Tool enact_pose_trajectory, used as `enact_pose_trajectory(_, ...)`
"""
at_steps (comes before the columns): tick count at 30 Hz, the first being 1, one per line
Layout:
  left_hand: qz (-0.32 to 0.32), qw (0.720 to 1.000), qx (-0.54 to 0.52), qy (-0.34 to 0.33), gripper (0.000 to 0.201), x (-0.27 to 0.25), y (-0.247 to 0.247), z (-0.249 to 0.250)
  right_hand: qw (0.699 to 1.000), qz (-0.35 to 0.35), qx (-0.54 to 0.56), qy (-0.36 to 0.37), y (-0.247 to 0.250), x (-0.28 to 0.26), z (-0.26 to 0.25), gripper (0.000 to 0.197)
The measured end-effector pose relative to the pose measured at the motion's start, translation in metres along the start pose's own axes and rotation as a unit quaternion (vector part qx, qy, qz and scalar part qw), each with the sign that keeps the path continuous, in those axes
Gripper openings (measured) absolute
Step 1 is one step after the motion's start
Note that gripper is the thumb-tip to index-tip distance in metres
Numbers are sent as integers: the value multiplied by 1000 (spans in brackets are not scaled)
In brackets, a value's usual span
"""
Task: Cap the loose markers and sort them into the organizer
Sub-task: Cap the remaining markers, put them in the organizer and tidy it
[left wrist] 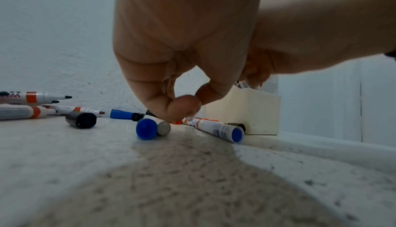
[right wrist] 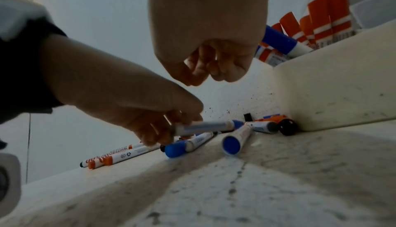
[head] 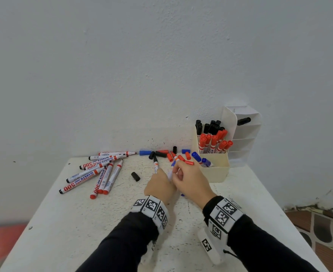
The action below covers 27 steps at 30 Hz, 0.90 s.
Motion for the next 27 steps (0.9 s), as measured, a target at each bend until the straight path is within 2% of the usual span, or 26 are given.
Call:
enact_pose_trajectory(3,7,1000,10,13,40,1,19,-12,998,-24,-12,-53,-6,5,9,3)
enact_pose_trajectory(8,26,998,28,41,18,-3,49,-48,980,-157,-78,-94,-32,7,6,7)
enact_pose_trajectory(12,58,997,39,24,32,-14,67,-66,977,-169,-106,-73,-44,6,-13,18)
enact_pose_trajectory(16,81,994,66,-42,31,-22,78,-70,962,-200,-179,-50,-64,0,-28,40)
enact_pose_trajectory(20,73,985,147,-49,34,-25,78,-79,951,-196,-229,-63,-70,2,-30,42)
enact_pose_trajectory(23,68,990,103,-71,32,-22,71,-85,949,-196,-237,-74,-72,3,-28,43)
enact_pose_trajectory(27,52,994,77,-61,38,-22,56,-93,958,-190,-192,-100,-67,3,-23,50)
Point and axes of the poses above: each hand's wrist, its own x-axis towards the middle knuckle, its own y-axis out of the back of the hand, z = x × y, the point moved 6 cm from there along x, towards the middle knuckle, and after that the axes turned 15 degrees about -y, right-handed, at the moved point
